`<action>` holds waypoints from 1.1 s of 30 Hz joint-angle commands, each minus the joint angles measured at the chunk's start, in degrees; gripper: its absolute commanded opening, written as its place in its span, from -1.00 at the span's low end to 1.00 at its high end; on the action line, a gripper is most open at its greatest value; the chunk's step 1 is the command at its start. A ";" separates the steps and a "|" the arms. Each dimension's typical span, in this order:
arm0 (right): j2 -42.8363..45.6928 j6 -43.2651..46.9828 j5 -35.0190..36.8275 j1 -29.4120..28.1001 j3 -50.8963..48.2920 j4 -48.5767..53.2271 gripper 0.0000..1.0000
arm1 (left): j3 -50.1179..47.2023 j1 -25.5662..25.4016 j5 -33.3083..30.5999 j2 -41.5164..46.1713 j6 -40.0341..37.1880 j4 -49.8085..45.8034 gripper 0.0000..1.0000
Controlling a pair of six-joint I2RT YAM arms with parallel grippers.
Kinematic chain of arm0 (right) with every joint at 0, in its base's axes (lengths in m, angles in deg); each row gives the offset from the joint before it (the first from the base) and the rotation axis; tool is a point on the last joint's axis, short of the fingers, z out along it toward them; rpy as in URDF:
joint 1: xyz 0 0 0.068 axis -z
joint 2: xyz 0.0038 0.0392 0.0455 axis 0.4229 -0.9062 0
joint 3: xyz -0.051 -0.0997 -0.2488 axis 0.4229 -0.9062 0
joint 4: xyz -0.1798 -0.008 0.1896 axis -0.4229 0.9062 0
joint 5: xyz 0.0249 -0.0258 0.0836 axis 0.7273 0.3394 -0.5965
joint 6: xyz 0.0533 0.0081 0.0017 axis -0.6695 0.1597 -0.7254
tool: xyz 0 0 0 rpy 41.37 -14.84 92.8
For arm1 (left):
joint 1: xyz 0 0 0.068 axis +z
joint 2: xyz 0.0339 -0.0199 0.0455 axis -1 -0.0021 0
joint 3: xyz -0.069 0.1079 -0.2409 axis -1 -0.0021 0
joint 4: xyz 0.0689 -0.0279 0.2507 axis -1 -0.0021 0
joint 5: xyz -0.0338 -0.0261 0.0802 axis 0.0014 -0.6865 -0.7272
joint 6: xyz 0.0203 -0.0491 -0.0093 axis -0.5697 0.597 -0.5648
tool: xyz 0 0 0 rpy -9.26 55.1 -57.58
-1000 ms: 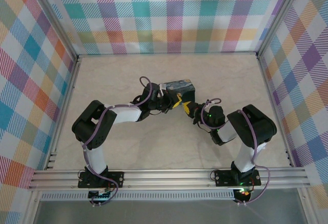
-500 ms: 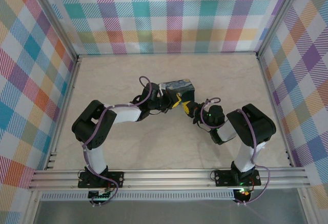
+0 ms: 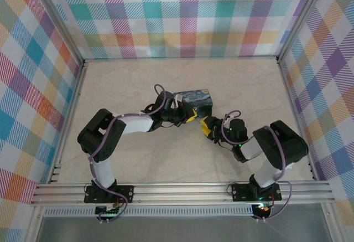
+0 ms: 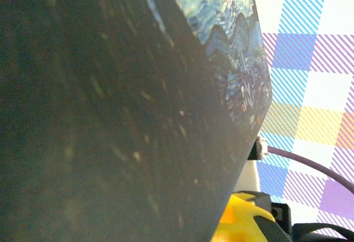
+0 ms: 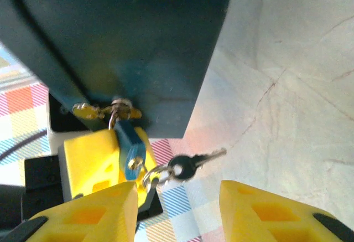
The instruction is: Unlock a padlock with a key
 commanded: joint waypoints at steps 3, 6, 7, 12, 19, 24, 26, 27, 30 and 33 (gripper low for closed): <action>16.20 15.87 -1.55 0.19 2.47 32.90 -0.13 | 0.11 -0.34 1.63 3.17 -1.88 -1.37 -1.00; 26.97 25.51 2.46 0.11 6.89 54.67 0.01 | 0.02 -0.34 1.55 3.56 -2.13 -1.75 -0.99; 29.73 28.42 3.70 0.14 8.09 59.50 0.04 | 0.02 -0.34 1.54 3.68 -2.20 -1.90 -1.00; 34.91 39.63 7.64 0.10 13.92 75.99 0.08 | 0.13 -0.34 1.71 3.76 -2.14 -1.96 -0.99; 32.73 48.83 6.18 -0.38 18.86 80.27 0.22 | -0.07 -0.34 1.76 4.03 -2.14 -2.04 -0.99; 30.24 56.92 7.28 -1.41 24.06 85.29 0.24 | -0.03 -0.34 1.89 4.23 -2.06 -2.21 -0.99; 28.93 59.75 8.84 -2.45 25.83 86.77 0.24 | -0.09 -0.34 1.98 4.32 -2.09 -2.30 -0.99; 28.27 61.19 9.69 -3.05 26.87 87.44 0.23 | -0.05 -0.34 2.04 4.29 -2.06 -2.38 -0.99; 26.77 64.54 11.88 -5.07 29.04 88.09 0.22 | 0.02 -0.34 2.15 4.51 -2.07 -2.56 -0.99; 24.94 66.51 13.76 -6.67 31.08 87.49 0.16 | 0.11 -0.34 2.15 4.63 -2.08 -2.65 -0.99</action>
